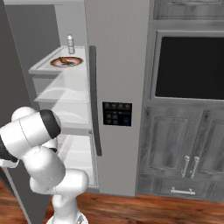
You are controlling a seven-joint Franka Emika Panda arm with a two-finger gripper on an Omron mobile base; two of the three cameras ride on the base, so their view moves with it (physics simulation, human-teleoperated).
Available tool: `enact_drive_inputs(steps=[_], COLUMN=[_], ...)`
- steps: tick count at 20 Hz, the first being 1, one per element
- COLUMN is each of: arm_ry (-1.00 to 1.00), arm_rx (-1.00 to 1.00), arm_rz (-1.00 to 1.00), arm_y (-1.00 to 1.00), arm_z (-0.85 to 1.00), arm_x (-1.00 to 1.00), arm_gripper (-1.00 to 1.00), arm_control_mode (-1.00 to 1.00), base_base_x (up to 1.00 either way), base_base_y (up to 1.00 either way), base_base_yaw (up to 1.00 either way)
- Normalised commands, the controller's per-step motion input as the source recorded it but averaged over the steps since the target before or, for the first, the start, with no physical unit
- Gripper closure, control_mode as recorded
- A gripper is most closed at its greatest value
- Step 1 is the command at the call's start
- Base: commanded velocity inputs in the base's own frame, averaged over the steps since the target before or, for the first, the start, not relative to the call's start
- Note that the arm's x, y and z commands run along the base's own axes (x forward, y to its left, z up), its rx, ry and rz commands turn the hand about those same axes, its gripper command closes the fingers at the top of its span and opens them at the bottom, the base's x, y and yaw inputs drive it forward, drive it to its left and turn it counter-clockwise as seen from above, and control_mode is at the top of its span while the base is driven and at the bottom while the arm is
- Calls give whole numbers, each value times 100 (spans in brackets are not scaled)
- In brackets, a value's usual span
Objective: Retrieve the chicken drumstick from the fridge and place it on the saucepan with marinade on the stove.
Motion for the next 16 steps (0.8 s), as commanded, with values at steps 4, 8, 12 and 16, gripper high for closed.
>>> enact_drive_inputs(steps=[4, 8, 12, 16], arm_ry=[9, 3, 0, 0], arm_rx=[11, 2, 0, -5], arm_rz=[-30, -27, -22, -17], arm_y=[-100, -94, -66, -26], arm_z=[75, 91, 100, 97], arm_x=[-10, -16, -10, -14], arm_gripper=[-100, -100, -100, -100], arm_control_mode=[-100, -100, -100, -100], base_base_x=[0, 0, 0, 0], base_base_y=[0, 0, 0, 0], base_base_yaw=[0, 0, 0, 0])
